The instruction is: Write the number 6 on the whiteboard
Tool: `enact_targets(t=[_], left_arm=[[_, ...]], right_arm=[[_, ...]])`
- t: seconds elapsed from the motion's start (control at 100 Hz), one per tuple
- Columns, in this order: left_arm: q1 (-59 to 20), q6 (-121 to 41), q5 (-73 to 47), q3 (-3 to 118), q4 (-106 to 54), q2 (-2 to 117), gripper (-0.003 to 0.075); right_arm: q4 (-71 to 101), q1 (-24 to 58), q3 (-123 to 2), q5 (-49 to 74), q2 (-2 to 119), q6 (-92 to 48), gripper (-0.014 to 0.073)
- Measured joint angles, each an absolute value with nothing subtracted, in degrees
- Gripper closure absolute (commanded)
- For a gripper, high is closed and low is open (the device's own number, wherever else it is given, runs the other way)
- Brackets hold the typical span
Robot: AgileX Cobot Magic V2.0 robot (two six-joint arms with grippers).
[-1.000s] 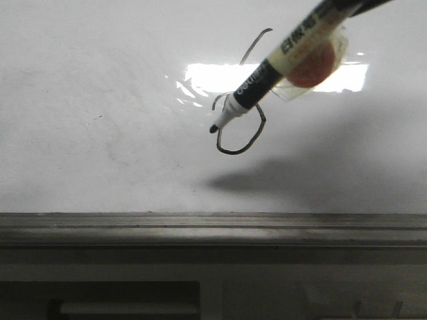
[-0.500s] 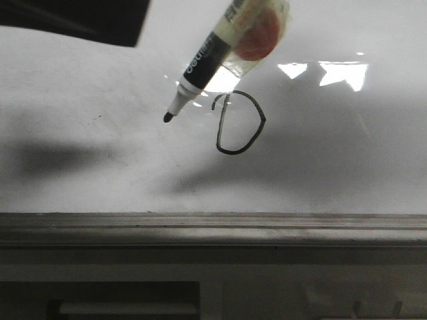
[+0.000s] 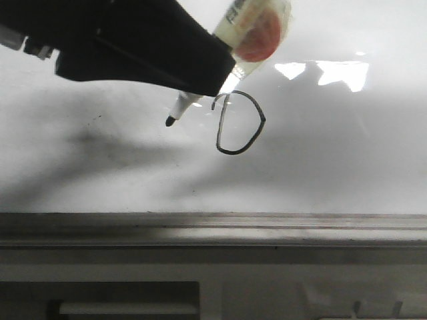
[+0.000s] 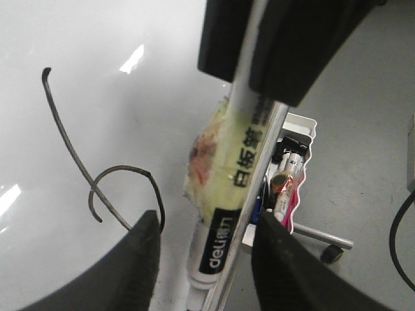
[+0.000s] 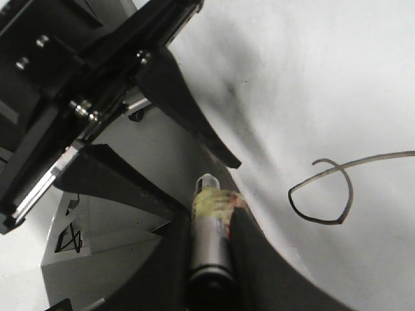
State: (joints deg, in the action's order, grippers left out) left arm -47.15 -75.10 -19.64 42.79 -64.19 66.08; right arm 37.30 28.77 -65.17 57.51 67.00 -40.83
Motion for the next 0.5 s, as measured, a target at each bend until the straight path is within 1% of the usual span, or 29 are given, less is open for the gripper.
enact_targets(t=[0.17, 0.22, 0.27, 0.28, 0.29, 0.3, 0.32, 0.37, 0.39, 0.42, 0.47, 0.48, 0.49, 0.5], left_arm=[[-47.1, -76.1, -19.6, 42.8, -64.2, 66.8, 0.0589], [-47.1, -76.1, -19.6, 42.8, -64.2, 67.0, 0.0626], [-47.1, -76.2, -19.6, 42.8, -64.2, 67.1, 0.0684], [-47.1, -76.2, -19.6, 42.8, -64.2, 67.1, 0.0701], [-47.1, -76.4, -19.6, 42.8, -64.0, 67.1, 0.0701], [-47.1, -76.4, -19.6, 42.8, -64.0, 67.1, 0.0729], [-47.1, -76.7, -19.6, 42.8, -63.8, 67.1, 0.0742], [-47.2, -77.1, -19.8, 42.8, -63.6, 67.1, 0.0741], [-47.2, -77.3, -20.0, 42.8, -63.4, 67.1, 0.0741], [-47.2, -77.3, -19.9, 42.8, -63.4, 67.1, 0.0741], [-47.2, -77.3, -19.9, 42.8, -63.4, 67.1, 0.0741], [-47.2, -77.3, -19.9, 42.8, -63.5, 67.1, 0.0741], [-47.2, -77.3, -19.9, 42.8, -63.5, 67.1, 0.0741], [-47.2, -77.3, -19.9, 42.8, -63.5, 67.1, 0.0741]], right_arm=[[37.3, 28.8, -65.2, 57.5, 67.0, -40.8, 0.0646], [37.3, 28.8, -65.2, 57.5, 67.0, -40.8, 0.0646], [37.3, 28.8, -65.2, 57.5, 67.0, -40.8, 0.0642], [37.3, 28.8, -65.2, 57.5, 67.0, -40.8, 0.0636], [37.3, 28.8, -65.2, 57.5, 67.0, -40.8, 0.0629], [37.3, 28.8, -65.2, 57.5, 67.0, -40.8, 0.0624], [37.3, 28.8, -65.2, 57.5, 67.0, -40.8, 0.0613], [37.3, 28.8, -65.2, 57.6, 67.0, -40.8, 0.055], [37.3, 28.8, -65.2, 57.6, 67.0, -40.8, 0.0496], [37.4, 28.8, -65.2, 57.6, 67.0, -40.8, 0.0449], [37.4, 28.8, -65.2, 57.5, 67.1, -40.8, 0.031], [37.4, 28.8, -65.2, 57.5, 67.1, -40.8, 0.0293], [37.4, 28.8, -65.2, 57.5, 67.1, -40.8, 0.0247], [37.4, 28.8, -65.2, 57.5, 67.1, -40.8, 0.0247]])
